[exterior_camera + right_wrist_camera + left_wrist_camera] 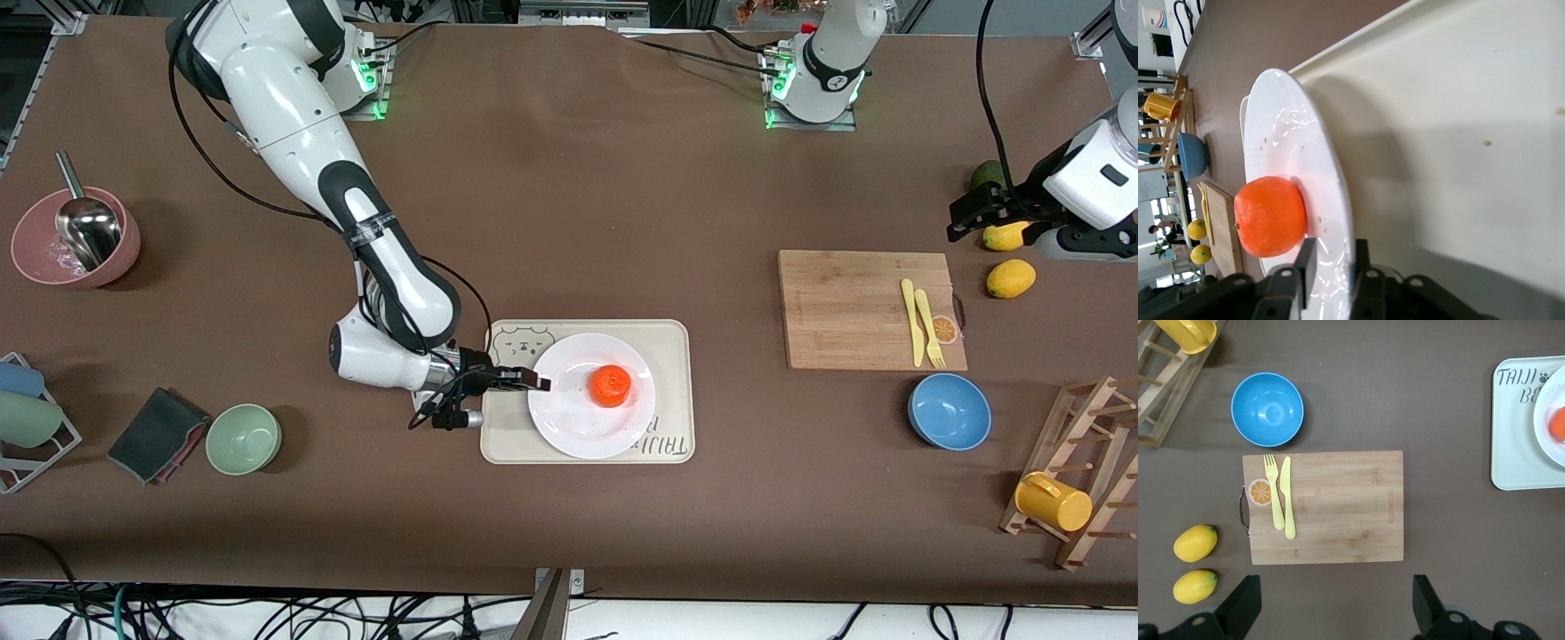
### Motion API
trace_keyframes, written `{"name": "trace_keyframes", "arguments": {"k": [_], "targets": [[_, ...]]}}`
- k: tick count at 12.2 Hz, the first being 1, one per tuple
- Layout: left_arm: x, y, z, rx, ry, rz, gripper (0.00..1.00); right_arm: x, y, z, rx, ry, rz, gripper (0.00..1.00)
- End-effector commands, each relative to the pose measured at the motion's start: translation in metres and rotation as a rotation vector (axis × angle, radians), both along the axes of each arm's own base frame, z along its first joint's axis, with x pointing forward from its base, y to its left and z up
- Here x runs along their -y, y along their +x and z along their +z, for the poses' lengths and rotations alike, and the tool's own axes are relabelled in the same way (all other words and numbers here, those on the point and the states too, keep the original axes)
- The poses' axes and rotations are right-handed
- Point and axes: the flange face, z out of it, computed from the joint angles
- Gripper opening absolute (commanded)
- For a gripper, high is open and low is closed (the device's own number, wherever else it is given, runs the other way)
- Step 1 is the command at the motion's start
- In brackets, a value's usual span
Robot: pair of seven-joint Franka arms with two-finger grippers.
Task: Place orange and plate with both arms
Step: 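Slide the plate with the orange onto the bear tray, then open the right gripper and release the plate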
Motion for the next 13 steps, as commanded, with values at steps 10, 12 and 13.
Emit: {"name": "trace_keyframes", "arguments": {"k": [10, 12, 13], "targets": [[0.002, -0.005, 0.004, 0.012, -0.026, 0.005, 1.00, 0.065, 0.018, 0.123, 0.306, -0.608, 0.485, 1.00], [0.002, -0.005, 0.004, 0.012, -0.026, 0.005, 1.00, 0.106, 0.018, 0.156, 0.244, -0.763, 0.584, 1.00], [0.002, -0.005, 0.003, 0.010, -0.026, 0.005, 1.00, 0.132, 0.018, 0.182, 0.209, -0.816, 0.588, 1.00]]}}
